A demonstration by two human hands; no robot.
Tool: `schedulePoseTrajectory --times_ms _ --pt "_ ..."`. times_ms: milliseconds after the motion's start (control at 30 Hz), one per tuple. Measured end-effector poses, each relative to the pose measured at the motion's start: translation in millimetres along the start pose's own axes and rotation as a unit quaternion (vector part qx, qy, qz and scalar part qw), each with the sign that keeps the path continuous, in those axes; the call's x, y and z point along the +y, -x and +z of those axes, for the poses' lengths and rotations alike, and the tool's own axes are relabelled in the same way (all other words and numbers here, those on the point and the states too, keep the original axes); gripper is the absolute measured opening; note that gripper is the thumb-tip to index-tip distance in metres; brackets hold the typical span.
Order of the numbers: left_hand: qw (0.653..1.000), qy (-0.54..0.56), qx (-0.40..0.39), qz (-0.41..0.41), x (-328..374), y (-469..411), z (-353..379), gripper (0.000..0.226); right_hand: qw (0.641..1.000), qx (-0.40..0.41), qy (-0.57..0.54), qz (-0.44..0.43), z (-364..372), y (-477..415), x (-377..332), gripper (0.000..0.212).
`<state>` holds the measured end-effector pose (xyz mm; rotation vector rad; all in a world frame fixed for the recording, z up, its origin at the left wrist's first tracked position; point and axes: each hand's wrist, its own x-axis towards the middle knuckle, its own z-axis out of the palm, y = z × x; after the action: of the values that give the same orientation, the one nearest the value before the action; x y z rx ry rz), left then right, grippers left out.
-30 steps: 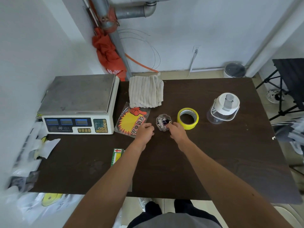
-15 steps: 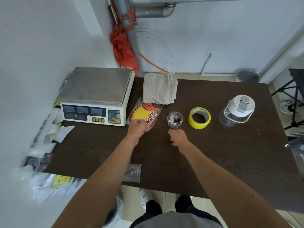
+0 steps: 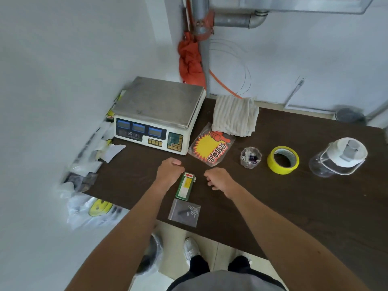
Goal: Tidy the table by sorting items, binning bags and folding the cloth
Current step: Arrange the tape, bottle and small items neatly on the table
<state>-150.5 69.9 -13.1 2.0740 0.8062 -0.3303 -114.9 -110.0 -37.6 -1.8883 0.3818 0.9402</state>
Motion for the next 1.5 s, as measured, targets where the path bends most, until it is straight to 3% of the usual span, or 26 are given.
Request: schedulePoseTrajectory --times_ms 100,200,267,500,700,900,1000,1333,1500 --pt "0.997 -0.075 -0.034 -0.013 -23.9 -2.1 -10.5 0.046 1.000 -0.011 0.025 -0.014 13.5 0.8 -5.8 0.015" --pt "0.989 -0.117 -0.089 -0.024 -47.4 -3.0 -15.8 0.070 0.996 -0.017 0.072 -0.047 24.8 3.4 -11.7 0.021" --pt "0.982 -0.141 -0.123 -0.020 -57.8 -0.7 -16.3 0.074 0.990 -0.023 0.121 -0.067 31.8 4.5 -13.5 0.027" --pt "0.967 -0.226 -0.119 0.025 -69.8 3.5 -5.0 0.062 0.982 -0.039 0.176 -0.060 50.8 -6.5 -11.4 0.056" --pt "0.963 -0.239 -0.118 0.045 -71.8 2.5 -4.8 0.055 0.975 -0.026 0.213 -0.060 57.9 -6.7 -21.9 0.035" --pt "0.960 -0.246 -0.120 0.062 -72.7 4.3 -4.6 0.051 0.970 -0.026 0.238 -0.042 57.7 -19.7 -24.3 0.049" --pt "0.959 -0.242 -0.123 0.077 -74.5 5.3 -4.6 0.048 0.967 -0.030 0.248 -0.058 58.1 -18.2 -27.7 0.044" --pt "0.957 -0.237 -0.144 0.079 -75.7 5.2 -7.2 0.048 0.991 -0.039 0.118 -0.045 51.8 -14.9 -29.7 0.015" --pt "0.965 -0.195 -0.172 0.045 -75.1 1.8 -9.1 0.051 0.992 -0.066 0.092 -0.054 48.0 -15.5 -25.3 0.038"
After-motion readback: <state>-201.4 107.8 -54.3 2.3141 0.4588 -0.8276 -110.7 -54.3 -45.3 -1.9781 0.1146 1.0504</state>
